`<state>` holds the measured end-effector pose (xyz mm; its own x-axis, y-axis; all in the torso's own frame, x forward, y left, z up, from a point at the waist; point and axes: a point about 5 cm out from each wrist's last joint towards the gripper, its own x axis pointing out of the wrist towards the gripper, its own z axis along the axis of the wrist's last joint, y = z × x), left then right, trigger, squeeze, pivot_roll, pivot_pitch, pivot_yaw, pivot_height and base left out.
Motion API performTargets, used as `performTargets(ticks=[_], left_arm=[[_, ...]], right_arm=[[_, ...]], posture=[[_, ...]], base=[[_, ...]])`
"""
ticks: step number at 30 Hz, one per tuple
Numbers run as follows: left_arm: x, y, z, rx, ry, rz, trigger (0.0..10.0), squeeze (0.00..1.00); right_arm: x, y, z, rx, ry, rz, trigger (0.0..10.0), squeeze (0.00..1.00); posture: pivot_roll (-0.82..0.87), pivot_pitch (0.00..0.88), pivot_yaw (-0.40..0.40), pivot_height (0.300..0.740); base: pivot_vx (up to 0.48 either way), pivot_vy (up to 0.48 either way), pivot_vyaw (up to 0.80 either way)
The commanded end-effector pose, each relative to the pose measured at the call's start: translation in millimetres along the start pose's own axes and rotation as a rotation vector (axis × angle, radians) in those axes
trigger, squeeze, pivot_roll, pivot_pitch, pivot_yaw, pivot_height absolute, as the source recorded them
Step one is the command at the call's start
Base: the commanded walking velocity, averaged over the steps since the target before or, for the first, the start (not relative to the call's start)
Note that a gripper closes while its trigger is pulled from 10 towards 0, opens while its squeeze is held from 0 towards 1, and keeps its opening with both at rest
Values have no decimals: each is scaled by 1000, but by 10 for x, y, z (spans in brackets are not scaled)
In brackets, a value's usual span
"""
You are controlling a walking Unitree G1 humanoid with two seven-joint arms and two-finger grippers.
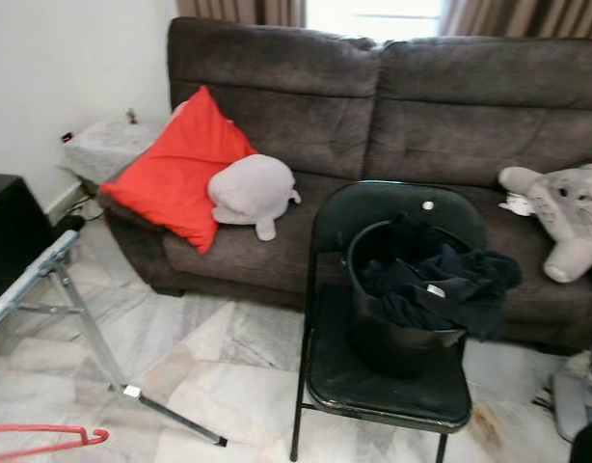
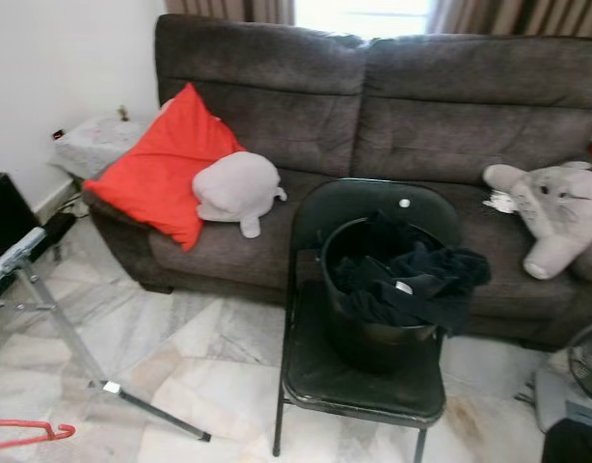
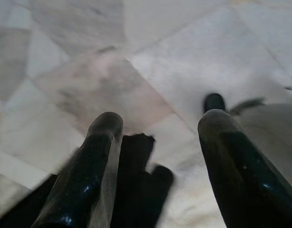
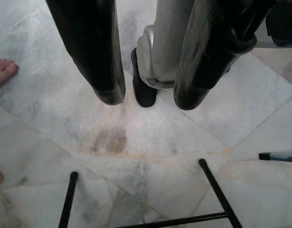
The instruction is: Hang hanger
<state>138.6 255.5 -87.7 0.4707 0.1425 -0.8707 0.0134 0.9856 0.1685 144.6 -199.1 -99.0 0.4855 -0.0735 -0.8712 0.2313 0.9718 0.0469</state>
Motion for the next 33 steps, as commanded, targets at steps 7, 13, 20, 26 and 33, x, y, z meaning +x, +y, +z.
performTargets(ticks=[7,13,20,26,33], left_arm=[[-46,173,-112,32,35,19,10000,0],[-43,164,-106,39,34,22,10000,0],[-41,183,-77,22,24,24,10000,0],[-39,172,-75,14,21,21,10000,0],[-34,129,-84,37,24,7,10000,0]], right_arm=[[-13,-42,-52,-3,12,-7,10000,0],[-16,-56,-59,-5,13,-10,10000,0],[-18,-74,-58,-14,12,-12,10000,0],[-19,-89,-52,-23,12,-15,10000,0],[-21,-109,-52,-30,13,-26,10000,0]], posture=[[27,0,20,740],[29,0,15,740],[32,0,6,740],[32,0,0,740],[27,0,-5,740]], base=[[0,-362,0],[0,-168,0],[0,0,0],[0,0,0],[0,-206,0]])
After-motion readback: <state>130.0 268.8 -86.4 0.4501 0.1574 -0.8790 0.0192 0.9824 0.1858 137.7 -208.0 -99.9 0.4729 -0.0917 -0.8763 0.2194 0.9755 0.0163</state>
